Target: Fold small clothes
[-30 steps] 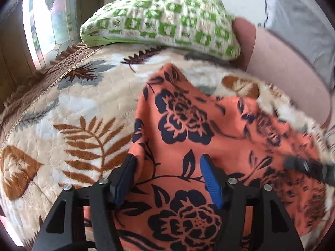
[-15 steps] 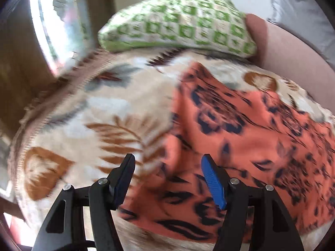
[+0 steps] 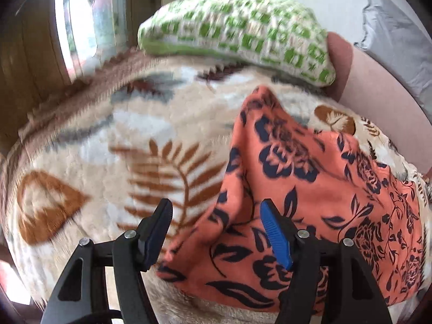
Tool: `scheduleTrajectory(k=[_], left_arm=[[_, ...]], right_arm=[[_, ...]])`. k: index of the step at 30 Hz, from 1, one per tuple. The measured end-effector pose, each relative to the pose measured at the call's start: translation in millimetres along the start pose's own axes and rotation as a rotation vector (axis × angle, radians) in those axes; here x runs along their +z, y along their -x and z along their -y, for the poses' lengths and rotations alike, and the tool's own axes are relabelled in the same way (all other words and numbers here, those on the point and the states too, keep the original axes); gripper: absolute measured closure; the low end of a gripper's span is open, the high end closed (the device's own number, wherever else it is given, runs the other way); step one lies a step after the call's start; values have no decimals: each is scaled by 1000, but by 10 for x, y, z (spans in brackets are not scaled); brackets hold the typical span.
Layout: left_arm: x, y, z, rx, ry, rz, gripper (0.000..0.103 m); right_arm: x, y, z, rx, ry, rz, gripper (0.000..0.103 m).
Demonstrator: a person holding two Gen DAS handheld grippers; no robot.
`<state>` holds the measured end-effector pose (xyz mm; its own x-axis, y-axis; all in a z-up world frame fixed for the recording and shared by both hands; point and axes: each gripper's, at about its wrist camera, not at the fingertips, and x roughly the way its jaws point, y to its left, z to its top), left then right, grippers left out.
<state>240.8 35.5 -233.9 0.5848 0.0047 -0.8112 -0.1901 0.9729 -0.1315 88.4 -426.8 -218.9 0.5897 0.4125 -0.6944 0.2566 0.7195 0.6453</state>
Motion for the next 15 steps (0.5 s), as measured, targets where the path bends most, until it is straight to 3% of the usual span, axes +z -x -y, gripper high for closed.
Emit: scheduleTrajectory(k=[3, 9, 10, 12, 13, 15], left_arm=[[-66, -3, -7, -60, 39, -47, 35], [-269, 210, 111, -115, 4, -15, 27], [-284, 237, 114, -119, 9, -14, 27], [-317, 329, 93, -129, 29, -2, 26], [-355, 383, 66, -135, 40, 5, 25], [-465, 506, 9, -135, 61, 16, 24]], right_arm=[[-91, -12, 101, 47, -52, -9, 98], [-161, -94, 344, 68, -117, 23, 96], [-155, -101, 367, 72, -121, 30, 88], [-153, -114, 409, 84, -138, 45, 52], [-161, -109, 433, 108, -163, 55, 25], [-174, -97, 466, 127, -189, 73, 23]])
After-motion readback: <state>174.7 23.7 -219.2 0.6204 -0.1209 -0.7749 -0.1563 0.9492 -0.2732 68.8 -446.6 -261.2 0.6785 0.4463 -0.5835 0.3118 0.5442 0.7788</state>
